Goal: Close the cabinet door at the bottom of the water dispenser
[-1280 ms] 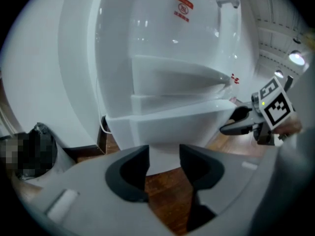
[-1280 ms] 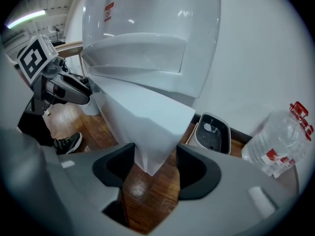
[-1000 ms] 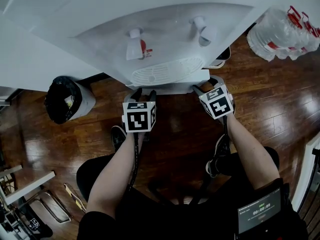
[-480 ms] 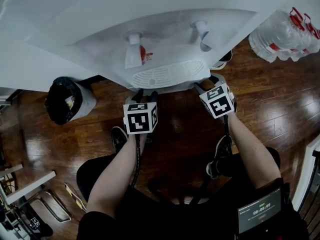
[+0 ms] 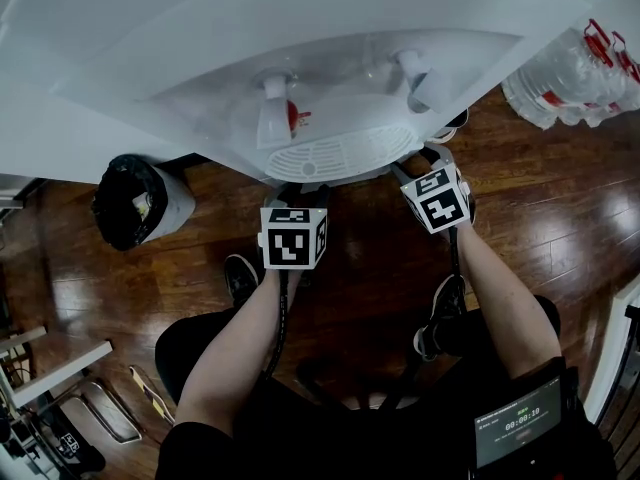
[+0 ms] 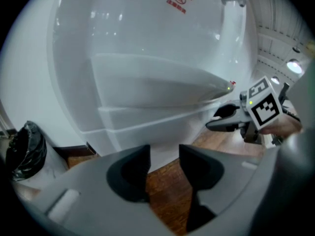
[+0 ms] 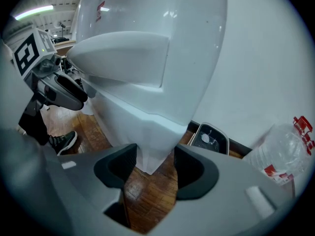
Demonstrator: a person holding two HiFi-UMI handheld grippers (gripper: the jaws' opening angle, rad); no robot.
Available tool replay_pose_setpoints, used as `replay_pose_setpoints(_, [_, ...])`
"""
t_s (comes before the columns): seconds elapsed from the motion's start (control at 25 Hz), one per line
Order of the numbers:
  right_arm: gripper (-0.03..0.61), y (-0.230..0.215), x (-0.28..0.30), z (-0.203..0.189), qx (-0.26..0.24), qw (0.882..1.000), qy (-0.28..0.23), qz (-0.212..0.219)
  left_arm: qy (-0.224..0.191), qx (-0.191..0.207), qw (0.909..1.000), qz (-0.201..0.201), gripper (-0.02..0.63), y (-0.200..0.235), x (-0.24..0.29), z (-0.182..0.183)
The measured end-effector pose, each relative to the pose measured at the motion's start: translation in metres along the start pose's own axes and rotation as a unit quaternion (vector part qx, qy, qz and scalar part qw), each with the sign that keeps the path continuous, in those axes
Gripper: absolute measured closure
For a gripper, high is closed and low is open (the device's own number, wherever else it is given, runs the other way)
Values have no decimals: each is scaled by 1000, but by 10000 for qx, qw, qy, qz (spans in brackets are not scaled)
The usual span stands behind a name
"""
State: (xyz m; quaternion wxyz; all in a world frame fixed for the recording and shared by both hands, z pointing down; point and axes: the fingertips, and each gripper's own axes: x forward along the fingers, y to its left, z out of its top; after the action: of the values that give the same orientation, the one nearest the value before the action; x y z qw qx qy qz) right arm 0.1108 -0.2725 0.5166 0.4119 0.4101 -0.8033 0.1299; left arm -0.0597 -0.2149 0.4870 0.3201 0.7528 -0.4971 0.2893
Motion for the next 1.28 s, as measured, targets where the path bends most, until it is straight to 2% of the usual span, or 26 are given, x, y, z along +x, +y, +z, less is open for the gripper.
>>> replay_pose_setpoints(0.36, [336,-2,3,8,0,10000,-1,1,81,-3,10000,-19,411,0,4,1])
replay_pose_setpoints(0.48, [337,-1,1,4,108,9997,228,32,307,-381,9973,-551,411,-19,4,-3])
replay_pose_setpoints(0.56, [339,1,-5,1,293,9990,340,65,410,-721,9907,-1081,411,-45,-3,-2])
replay_pose_setpoints(0.6, [340,4,-9,-1,336,9987,377,93,401,-758,9879,-1289,411,-58,-8,2])
replay_pose_setpoints(0.68, [439,11,-20,-5,390,9983,395,164,274,-544,9857,-1574,411,-82,-21,13])
replay_pose_setpoints(0.76, [464,20,-38,-1,648,9973,249,230,50,-289,9837,-1772,413,-100,-36,26])
replay_pose_setpoints(0.88, [505,29,-65,12,1220,9917,-222,334,-361,-346,9792,-1966,447,-114,-58,45])
replay_pose_setpoints(1.04, [531,46,-108,38,1693,9804,-919,422,-888,-425,9776,-1860,496,-118,-81,55])
replay_pose_setpoints(1.12, [537,62,-132,46,1664,9780,-1180,446,-1100,-366,9775,-1760,516,-118,-95,51])
replay_pose_setpoints(1.2, [556,82,-153,52,1583,9759,-1414,499,-1236,-357,9766,-1721,586,-117,-111,42])
replay_pose_setpoints(1.28, [568,101,-170,54,1616,9721,-1603,570,-1320,-385,9756,-1710,594,-118,-125,31])
